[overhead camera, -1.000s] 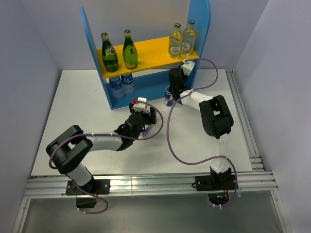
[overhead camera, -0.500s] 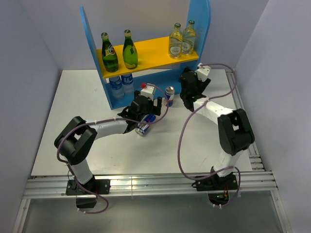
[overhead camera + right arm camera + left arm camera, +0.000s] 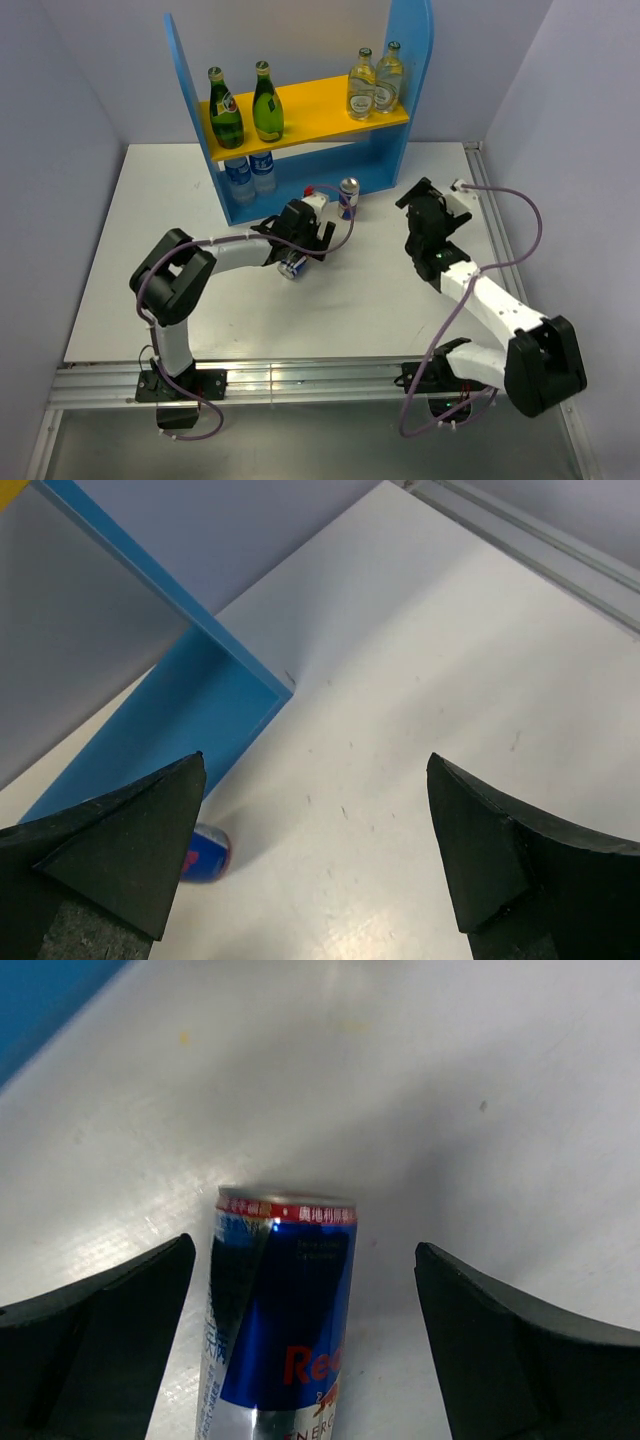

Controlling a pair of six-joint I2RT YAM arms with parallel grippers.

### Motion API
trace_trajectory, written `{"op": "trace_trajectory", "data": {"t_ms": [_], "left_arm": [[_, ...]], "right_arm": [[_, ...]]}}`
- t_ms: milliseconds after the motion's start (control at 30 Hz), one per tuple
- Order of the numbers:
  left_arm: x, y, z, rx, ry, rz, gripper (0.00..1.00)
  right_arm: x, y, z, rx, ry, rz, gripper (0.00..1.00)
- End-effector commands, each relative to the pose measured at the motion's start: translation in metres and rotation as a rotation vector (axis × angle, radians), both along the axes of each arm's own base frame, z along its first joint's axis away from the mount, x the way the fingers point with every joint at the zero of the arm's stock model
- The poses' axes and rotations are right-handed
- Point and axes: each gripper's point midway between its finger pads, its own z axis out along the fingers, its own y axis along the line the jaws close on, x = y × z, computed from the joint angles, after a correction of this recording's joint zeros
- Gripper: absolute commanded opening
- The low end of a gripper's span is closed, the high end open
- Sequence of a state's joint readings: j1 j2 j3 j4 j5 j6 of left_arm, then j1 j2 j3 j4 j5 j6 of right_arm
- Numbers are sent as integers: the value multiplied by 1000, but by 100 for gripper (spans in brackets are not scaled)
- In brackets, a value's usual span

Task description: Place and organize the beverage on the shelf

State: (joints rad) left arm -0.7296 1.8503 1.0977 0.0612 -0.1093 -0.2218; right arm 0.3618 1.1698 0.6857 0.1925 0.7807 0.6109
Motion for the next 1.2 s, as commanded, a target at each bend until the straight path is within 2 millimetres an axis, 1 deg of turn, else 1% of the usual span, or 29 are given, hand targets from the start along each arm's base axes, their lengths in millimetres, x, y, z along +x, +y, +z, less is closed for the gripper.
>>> {"op": "trace_trajectory", "data": {"t_ms": [0, 67, 133, 167, 200, 267, 300, 333, 367, 400, 433, 467, 500, 533, 567, 600, 633, 733, 767, 800, 833, 867, 933, 967, 1000, 1067, 1100, 1133, 1167], "left_arm": [[-9, -3, -7, 21, 67, -44, 98], [-13, -3, -12, 24, 88, -50, 98], [-14, 2, -18, 52, 109, -40, 95], [-15, 5, -26, 79, 131, -35, 92], [-16, 6, -29, 89, 139, -32, 84], [-16, 7, -36, 103, 155, -24, 64], [-16, 8, -38, 102, 157, -13, 45], [-14, 7, -37, 98, 154, -10, 32], [-13, 7, -38, 99, 154, -2, 12], [-9, 5, -34, 92, 141, 10, 0], [-4, 3, -29, 85, 118, 22, 0], [4, 0, -17, 70, 80, 40, 0], [8, -4, -8, 61, 43, 55, 0], [20, -6, 8, 41, -27, 92, 0], [24, -15, 27, 3, -81, 96, 0], [29, -18, 38, -21, -118, 109, 0], [41, -22, 63, -71, -201, 151, 0], [53, -32, 98, -140, -314, 183, 0], [62, -36, 117, -179, -374, 203, 0], [67, -37, 125, -194, -406, 216, 0], [73, -38, 126, -198, -426, 223, 0], [82, -41, 144, -230, -489, 238, 0], [92, -43, 155, -249, -545, 263, 0], [99, -47, 156, -250, -571, 268, 0], [106, -45, 166, -277, -607, 301, 0], [117, -46, 168, -306, -635, 323, 0], [125, -42, 178, -346, -668, 346, 0], [132, -41, 169, -348, -670, 361, 0], [141, -37, 175, -369, -689, 385, 0]], "right_arm": [[-15, -4, 13, 57, -60, -3, 98], [-20, -6, 14, 60, -67, -3, 98], [-22, -7, 14, 62, -70, -6, 98], [-21, -7, 14, 65, -72, -7, 98], [-21, -6, 13, 65, -68, -4, 98], [-20, -5, 11, 66, -59, -3, 98], [-20, -5, 11, 68, -60, -5, 98], [-20, -6, 11, 70, -60, -7, 98], [-20, -6, 11, 70, -61, -8, 98], [-21, -6, 12, 71, -66, -6, 98], [-21, -7, 11, 73, -70, -8, 98], [-21, -7, 12, 74, -73, -8, 98], [-21, -7, 12, 76, -77, -8, 98], [-21, -7, 11, 75, -78, -9, 98], [-20, -7, 11, 77, -80, -9, 97], [-20, -6, 11, 78, -83, -8, 97], [-19, -6, 11, 78, -84, -9, 97], [-18, -5, 9, 83, -86, -4, 97], [-18, -4, 9, 88, -89, -3, 96], [-17, -3, 9, 94, -97, 2, 96], [-18, -2, 7, 97, -95, 11, 96], [-18, -2, 7, 101, -99, 12, 96], [-18, -1, 6, 105, -106, 18, 96], [-18, 0, 6, 108, -106, 22, 95], [-17, 1, 5, 111, -107, 25, 95], [-16, 4, 4, 120, -110, 39, 95], [-15, 4, 3, 122, -110, 40, 95], [-14, 6, 2, 125, -108, 43, 95], [-13, 7, 0, 127, -103, 47, 95]]}}
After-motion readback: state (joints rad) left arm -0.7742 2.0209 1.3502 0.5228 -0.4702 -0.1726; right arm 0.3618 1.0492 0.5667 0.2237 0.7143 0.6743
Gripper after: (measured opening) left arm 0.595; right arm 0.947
